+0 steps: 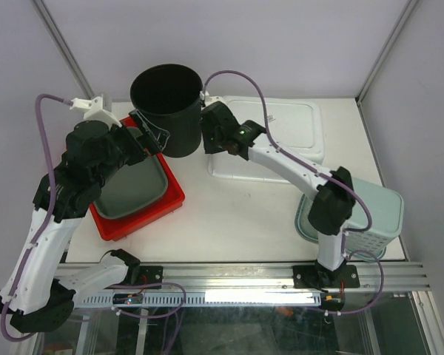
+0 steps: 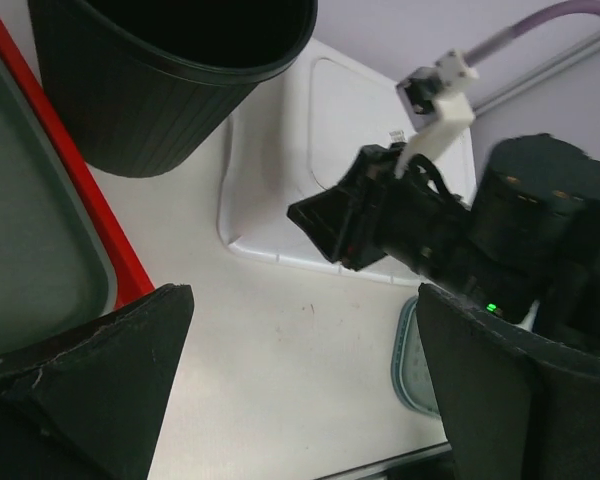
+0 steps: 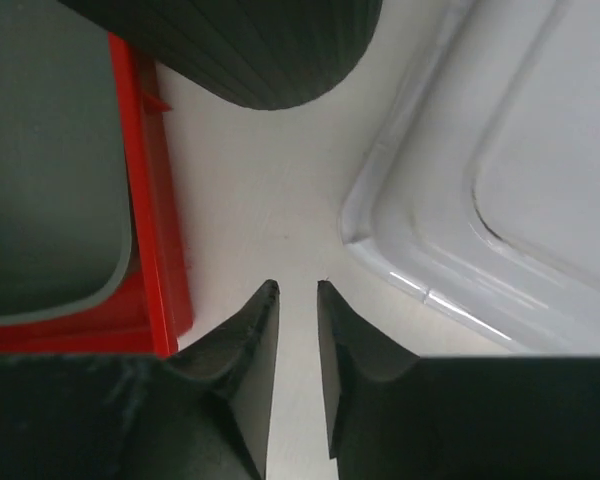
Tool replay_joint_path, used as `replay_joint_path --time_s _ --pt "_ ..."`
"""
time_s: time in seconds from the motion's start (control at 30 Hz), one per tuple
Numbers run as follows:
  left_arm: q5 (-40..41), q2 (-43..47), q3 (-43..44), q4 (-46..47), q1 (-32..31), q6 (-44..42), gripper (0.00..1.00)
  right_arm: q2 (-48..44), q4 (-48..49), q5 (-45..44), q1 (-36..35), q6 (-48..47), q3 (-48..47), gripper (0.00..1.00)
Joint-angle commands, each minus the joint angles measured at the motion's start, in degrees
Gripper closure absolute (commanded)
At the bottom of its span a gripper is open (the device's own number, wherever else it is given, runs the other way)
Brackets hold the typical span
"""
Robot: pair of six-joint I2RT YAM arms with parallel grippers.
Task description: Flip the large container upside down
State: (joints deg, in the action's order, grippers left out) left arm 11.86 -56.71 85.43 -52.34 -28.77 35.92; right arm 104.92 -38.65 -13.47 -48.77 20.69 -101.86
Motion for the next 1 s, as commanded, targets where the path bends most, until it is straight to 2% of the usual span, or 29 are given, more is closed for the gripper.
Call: replay_joint_path --time_s 0.0,0.1,0.23,0.4,0.53,0.6,0.67,0.87,0.97 --pt "5.0 2.7 1.1 -1.0 0.4 1.7 0.01 8.1 2.4 2.1 0.1 -1.6 -10.2 0.81" --pt "5.3 1.8 3.1 -1.7 0.4 1.0 0.01 13.6 1.3 1.9 1.3 -1.3 -14.6 0.9" --pt "5.7 -1.6 7.6 -3.4 0.4 0.1 0.01 16.8 -2.6 0.4 6.2 -0.2 -16.4 0.93" --pt "7.8 -8.0 12.8 -3.0 0.4 -2.4 0.01 11.4 -2.9 -3.3 13.0 1.2 -8.6 0.94" --pt "7.5 -16.1 18.8 -1.6 0.4 -7.3 0.01 5.1 -0.9 -2.9 14.2 0.3 -4.4 0.93" --pt "11.4 -20.3 21.9 -1.7 0.5 -7.4 0.01 2.2 -0.5 -1.6 14.2 -0.1 -3.3 0.92" --pt "13.0 -24.2 23.9 -0.6 0.4 -9.3 0.01 -2.2 0.1 -0.2 14.2 -0.2 -1.2 0.87" --pt "15.1 -35.6 31.8 4.0 0.4 -17.9 0.01 -18.9 7.5 3.8 14.2 0.2 13.1 0.47" --pt "15.4 -41.5 35.7 5.6 0.4 -21.7 0.01 -25.9 6.8 2.4 14.2 0.8 19.7 0.39"
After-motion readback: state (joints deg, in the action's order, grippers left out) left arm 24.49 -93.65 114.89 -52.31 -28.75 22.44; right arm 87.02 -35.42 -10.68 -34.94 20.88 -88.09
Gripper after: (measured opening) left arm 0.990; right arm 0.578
